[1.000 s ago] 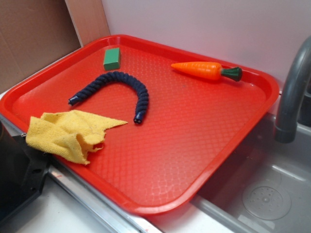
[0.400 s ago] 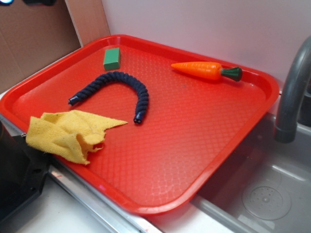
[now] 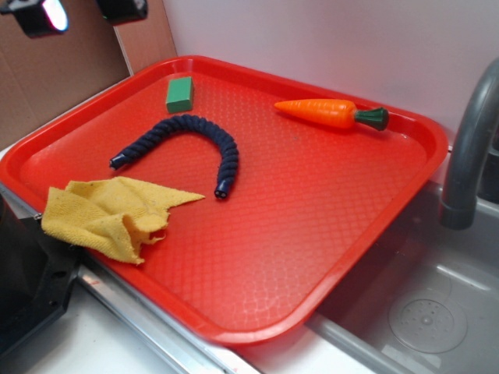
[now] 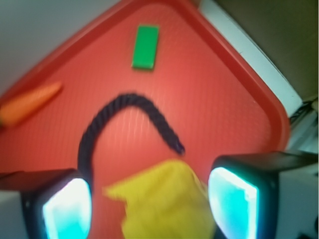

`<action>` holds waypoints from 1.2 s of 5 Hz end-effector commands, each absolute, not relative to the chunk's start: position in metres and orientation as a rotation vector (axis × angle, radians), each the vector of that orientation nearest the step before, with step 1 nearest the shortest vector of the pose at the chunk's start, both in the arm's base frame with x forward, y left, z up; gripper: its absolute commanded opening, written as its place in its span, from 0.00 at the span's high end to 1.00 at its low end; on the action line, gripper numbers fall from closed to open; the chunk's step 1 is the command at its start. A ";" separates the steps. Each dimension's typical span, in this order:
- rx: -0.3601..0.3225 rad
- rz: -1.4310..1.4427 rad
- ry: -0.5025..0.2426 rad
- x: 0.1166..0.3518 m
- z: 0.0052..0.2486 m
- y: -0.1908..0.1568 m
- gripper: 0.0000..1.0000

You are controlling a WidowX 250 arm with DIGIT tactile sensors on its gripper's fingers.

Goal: Grab the green block.

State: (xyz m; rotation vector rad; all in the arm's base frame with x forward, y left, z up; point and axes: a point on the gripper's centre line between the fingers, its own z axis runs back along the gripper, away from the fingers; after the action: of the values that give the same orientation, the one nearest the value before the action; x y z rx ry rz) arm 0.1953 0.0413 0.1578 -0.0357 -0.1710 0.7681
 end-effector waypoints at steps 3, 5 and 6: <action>0.114 1.005 -0.326 0.282 0.077 0.118 0.00; 0.123 0.995 -0.318 0.298 0.046 0.128 0.00; 0.111 0.983 -0.309 0.303 0.036 0.132 0.00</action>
State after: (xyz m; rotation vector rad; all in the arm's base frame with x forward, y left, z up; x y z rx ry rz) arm 0.3001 0.1164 0.0164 0.1126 -0.2463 0.9757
